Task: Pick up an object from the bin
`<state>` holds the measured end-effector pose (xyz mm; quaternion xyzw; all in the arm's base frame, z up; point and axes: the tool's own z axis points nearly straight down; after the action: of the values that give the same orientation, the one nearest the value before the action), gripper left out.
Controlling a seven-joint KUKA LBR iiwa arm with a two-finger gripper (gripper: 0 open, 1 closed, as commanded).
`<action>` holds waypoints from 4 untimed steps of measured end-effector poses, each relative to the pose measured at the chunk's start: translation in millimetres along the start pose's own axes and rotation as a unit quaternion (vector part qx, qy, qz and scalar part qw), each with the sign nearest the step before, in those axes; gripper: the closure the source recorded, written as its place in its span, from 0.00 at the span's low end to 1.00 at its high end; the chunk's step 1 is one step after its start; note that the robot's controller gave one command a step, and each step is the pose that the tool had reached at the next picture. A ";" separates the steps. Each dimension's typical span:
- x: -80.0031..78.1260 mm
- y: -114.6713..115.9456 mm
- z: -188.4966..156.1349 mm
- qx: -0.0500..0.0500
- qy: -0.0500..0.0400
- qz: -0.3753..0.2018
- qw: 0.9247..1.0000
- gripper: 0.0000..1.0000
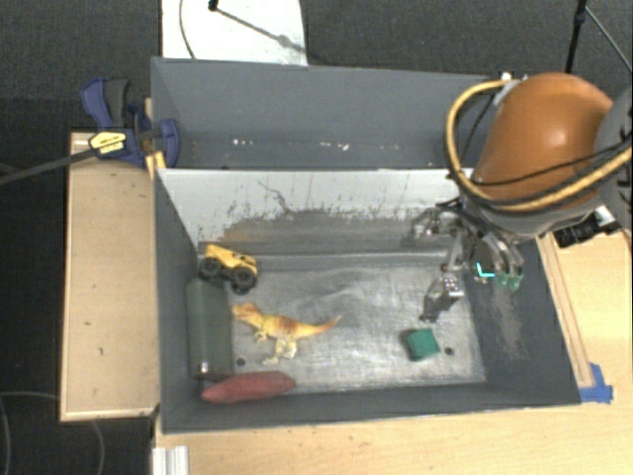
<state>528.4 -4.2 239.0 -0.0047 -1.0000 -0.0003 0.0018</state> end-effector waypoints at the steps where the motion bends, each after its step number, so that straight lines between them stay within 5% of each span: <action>1: -1.4 0.0 -3.2 0.000 -0.004 0.000 1.000 0.00; 2: -1.4 0.0 -3.2 0.000 -0.004 0.000 1.000 0.00; 4: -22.6 55.8 38.5 0.000 -0.003 -0.129 0.992 0.00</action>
Offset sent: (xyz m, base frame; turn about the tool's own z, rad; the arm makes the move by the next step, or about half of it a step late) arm 0.0396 0.0544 -0.0999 -0.0277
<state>551.4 51.4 200.4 0.1241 -0.9923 -0.0001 -0.0017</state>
